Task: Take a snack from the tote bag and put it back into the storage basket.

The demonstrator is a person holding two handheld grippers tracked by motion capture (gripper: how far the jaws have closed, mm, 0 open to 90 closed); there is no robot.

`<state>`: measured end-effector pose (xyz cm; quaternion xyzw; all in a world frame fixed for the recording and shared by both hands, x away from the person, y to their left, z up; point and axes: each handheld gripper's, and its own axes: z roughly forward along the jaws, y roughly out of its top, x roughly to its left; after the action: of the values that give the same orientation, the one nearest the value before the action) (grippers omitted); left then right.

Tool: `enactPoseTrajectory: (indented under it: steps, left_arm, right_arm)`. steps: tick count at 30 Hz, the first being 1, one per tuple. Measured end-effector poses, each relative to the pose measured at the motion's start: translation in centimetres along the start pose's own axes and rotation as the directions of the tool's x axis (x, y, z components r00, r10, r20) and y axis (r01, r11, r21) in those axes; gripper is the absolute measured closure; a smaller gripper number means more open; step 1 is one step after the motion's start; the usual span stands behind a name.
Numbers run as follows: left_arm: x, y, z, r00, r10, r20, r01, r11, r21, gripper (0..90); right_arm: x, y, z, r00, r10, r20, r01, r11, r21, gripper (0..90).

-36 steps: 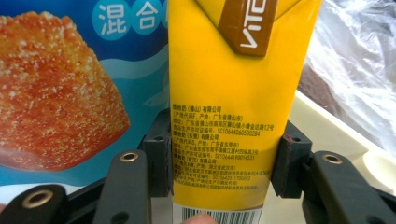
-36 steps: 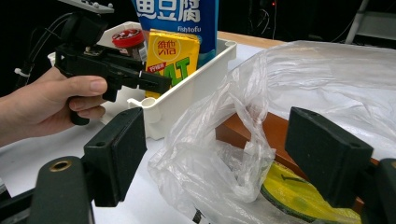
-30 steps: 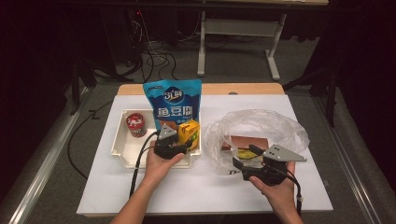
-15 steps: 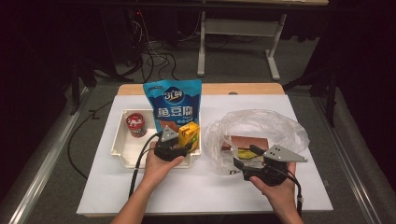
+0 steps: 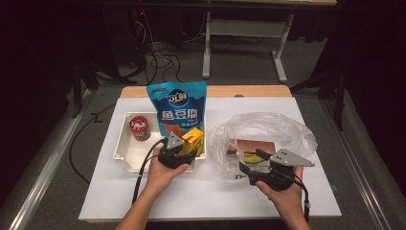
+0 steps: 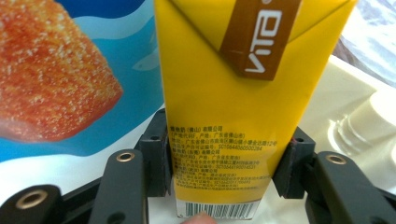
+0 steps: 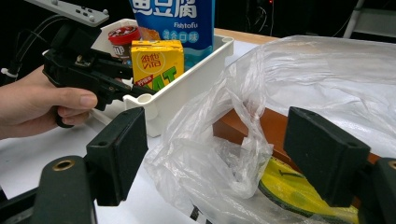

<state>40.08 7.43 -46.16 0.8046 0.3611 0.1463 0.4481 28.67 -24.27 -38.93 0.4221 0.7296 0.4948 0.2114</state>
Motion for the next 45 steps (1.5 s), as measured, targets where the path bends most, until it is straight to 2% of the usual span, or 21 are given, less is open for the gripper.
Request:
enactPoseTrajectory:
  steps: [6, 8, 10, 11, 13, 15, 17, 20, 22, 24, 26, 28, 29, 30, 32, 33, 34, 35, 38, 42, 45]
  left_arm:
    - [0.1, 0.0, 0.1, 0.9999, 0.016, 0.005, -0.016, 0.9999, -0.006, 49.1]
    - [0.2, -0.2, 0.1, 0.9994, 0.035, 0.007, -0.035, 0.9993, 0.012, 49.0]
    - [0.3, -0.3, 0.3, 0.9994, 0.028, 0.021, -0.029, 0.9986, 0.043, 48.2]
    - [0.2, -0.4, 0.2, 0.9990, 0.043, 0.015, -0.043, 0.9983, 0.039, 48.2]
    - [0.2, -0.4, 0.2, 0.9992, 0.039, 0.012, -0.040, 0.9986, 0.034, 48.1]
    - [0.2, -0.5, 0.1, 0.9997, 0.013, 0.021, -0.014, 0.9996, 0.025, 46.8]
    - [0.4, -0.5, -0.4, 0.9988, -0.022, 0.045, 0.021, 0.9995, 0.022, 36.8]
    - [0.7, -0.4, -2.0, 0.9978, -0.050, 0.045, 0.050, 0.9988, 0.004, 26.7]
    - [0.8, -0.5, -3.2, 0.9959, -0.075, 0.050, 0.076, 0.9969, -0.021, 26.2]
    - [0.9, -0.5, -4.2, 0.9955, -0.085, 0.043, 0.087, 0.9951, -0.048, 31.8]
    - [0.7, -0.8, -4.8, 0.9935, -0.097, 0.060, 0.101, 0.9926, -0.067, 39.2]
    - [0.2, -1.2, -5.2, 0.9958, -0.078, 0.049, 0.082, 0.9938, -0.076, 51.1]
    - [0.1, -1.3, -5.3, 0.9953, -0.085, 0.046, 0.088, 0.9935, -0.072, 53.8]
    - [0.1, -1.6, -5.3, 0.9929, -0.107, 0.052, 0.111, 0.9905, -0.081, 59.3]
    - [0.2, -1.8, -5.3, 0.9918, -0.114, 0.058, 0.118, 0.9899, -0.078, 73.2]
    - [0.3, -1.8, -5.1, 0.9920, -0.120, 0.042, 0.122, 0.9906, -0.062, 80.4]
    - [0.4, -1.9, -5.0, 0.9901, -0.134, 0.042, 0.137, 0.9885, -0.064, 86.9]
    - [0.5, -2.0, -4.9, 0.9874, -0.147, 0.060, 0.151, 0.9863, -0.068, 90.0]
    - [0.3, -1.9, -4.3, 0.9878, -0.147, 0.051, 0.149, 0.9878, -0.044, 90.0]
    - [0.3, -1.7, -3.9, 0.9875, -0.157, -0.001, 0.157, 0.9863, -0.051, 90.0]
    - [0.6, -1.6, -3.4, 0.9871, -0.158, -0.027, 0.157, 0.9869, -0.038, 90.0]
  right_arm:
    - [0.0, -0.1, 0.1, 1.0000, 0.004, -0.001, -0.004, 1.000, 0.004, 22.3]
    - [0.0, -0.1, 0.1, 1.0000, 0.004, 0.000, -0.004, 1.000, 0.004, 22.3]
    - [0.0, -0.1, 0.1, 1.0000, 0.006, 0.000, -0.006, 1.000, 0.004, 22.4]
    - [0.0, -0.1, 0.1, 1.0000, 0.004, 0.001, -0.004, 1.000, 0.004, 22.4]
    - [0.0, -0.1, 0.1, 1.0000, 0.005, 0.000, -0.005, 1.000, 0.003, 22.4]
    - [0.1, -0.1, 0.1, 1.0000, 0.002, 0.000, -0.002, 1.000, 0.005, 22.4]
    - [0.0, -0.1, 0.1, 1.0000, 0.001, -0.001, -0.001, 1.000, 0.005, 22.4]
    - [-0.1, -0.1, 0.0, 1.0000, 0.000, -0.001, 0.000, 1.000, 0.000, 22.4]
    - [-0.1, -0.1, -0.1, 1.0000, 0.004, 0.000, -0.004, 1.000, -0.002, 22.4]
    - [-0.2, -0.1, -0.1, 1.0000, 0.003, 0.002, -0.003, 1.000, -0.002, 22.3]
    - [-0.1, -0.1, -0.1, 1.0000, 0.000, 0.002, 0.000, 1.000, -0.004, 22.3]
    - [-0.1, -0.1, -0.2, 1.0000, 0.000, 0.004, 0.000, 1.000, -0.006, 22.3]
    - [-0.1, 0.0, -0.2, 1.0000, 0.001, 0.004, -0.001, 1.000, -0.007, 22.3]
    - [-0.1, 0.0, -0.3, 1.0000, 0.000, 0.004, 0.000, 1.000, -0.009, 22.4]
    - [-0.1, 0.0, -0.3, 1.0000, -0.001, 0.007, 0.001, 1.000, -0.011, 22.4]
    - [-0.2, -0.1, -0.3, 1.0000, 0.000, 0.009, 0.000, 1.000, -0.010, 22.4]
    - [-0.2, -0.1, -0.2, 1.0000, 0.000, 0.009, 0.000, 1.000, -0.009, 22.4]
    - [-0.2, -0.1, -0.2, 1.0000, -0.001, 0.008, 0.001, 1.000, -0.007, 22.4]
    - [-0.2, -0.1, -0.2, 1.0000, -0.003, 0.007, 0.003, 1.000, -0.007, 22.4]
    - [-0.1, -0.2, -0.1, 1.0000, -0.001, 0.008, 0.001, 1.000, -0.006, 22.5]
    - [-0.1, -0.2, -0.1, 1.0000, 0.000, 0.008, 0.000, 1.000, -0.004, 22.6]
